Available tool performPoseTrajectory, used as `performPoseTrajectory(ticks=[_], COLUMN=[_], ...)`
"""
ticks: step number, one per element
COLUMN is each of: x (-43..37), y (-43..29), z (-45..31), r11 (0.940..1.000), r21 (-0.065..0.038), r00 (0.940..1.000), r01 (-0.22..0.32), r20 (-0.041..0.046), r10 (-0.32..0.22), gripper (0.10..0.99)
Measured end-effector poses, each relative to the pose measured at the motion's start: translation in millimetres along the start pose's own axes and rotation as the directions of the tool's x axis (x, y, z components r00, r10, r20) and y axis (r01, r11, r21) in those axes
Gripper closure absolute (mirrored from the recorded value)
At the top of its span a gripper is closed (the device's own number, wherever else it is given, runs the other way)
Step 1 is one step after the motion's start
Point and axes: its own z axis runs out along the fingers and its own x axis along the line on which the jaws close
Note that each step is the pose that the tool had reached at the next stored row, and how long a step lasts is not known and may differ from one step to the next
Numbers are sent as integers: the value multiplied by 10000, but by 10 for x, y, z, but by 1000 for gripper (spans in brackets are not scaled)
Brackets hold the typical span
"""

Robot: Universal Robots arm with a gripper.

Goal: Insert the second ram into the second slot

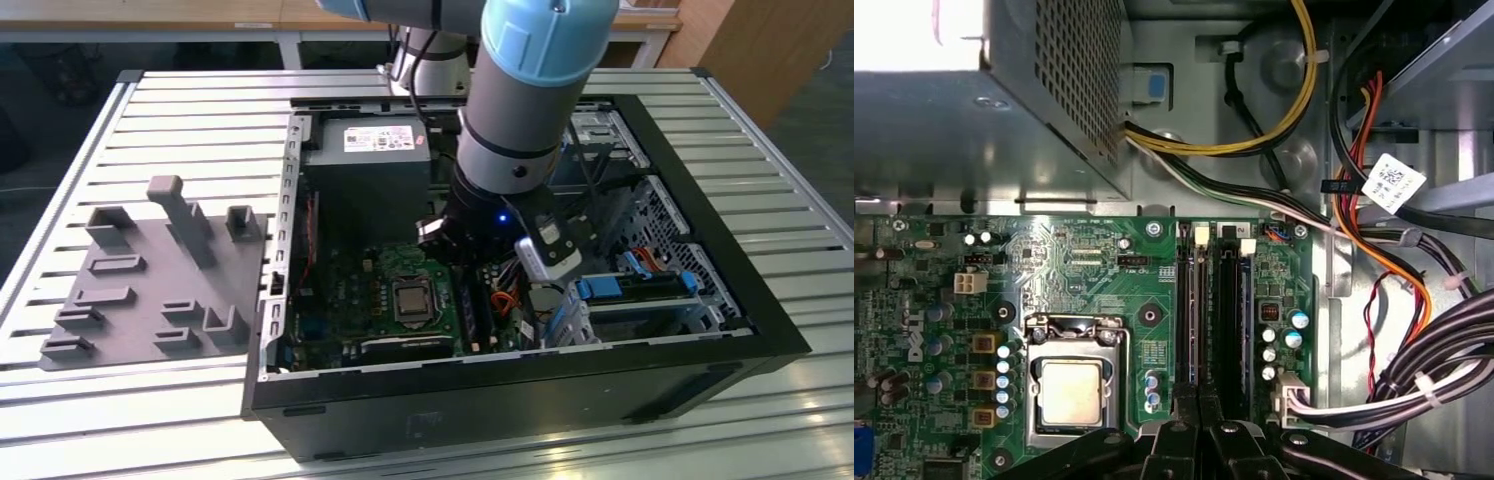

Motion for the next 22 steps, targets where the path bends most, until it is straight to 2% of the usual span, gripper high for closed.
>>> performPoseTrajectory(ticks=[12,22], x=[-19,-31], y=[3,-3], z=[-5,9], r11=[10000,10000], r21=[4,4], r00=[10000,10000], r01=[-1,-5], r20=[-20,-97], r10=[1,5], gripper=[969,969])
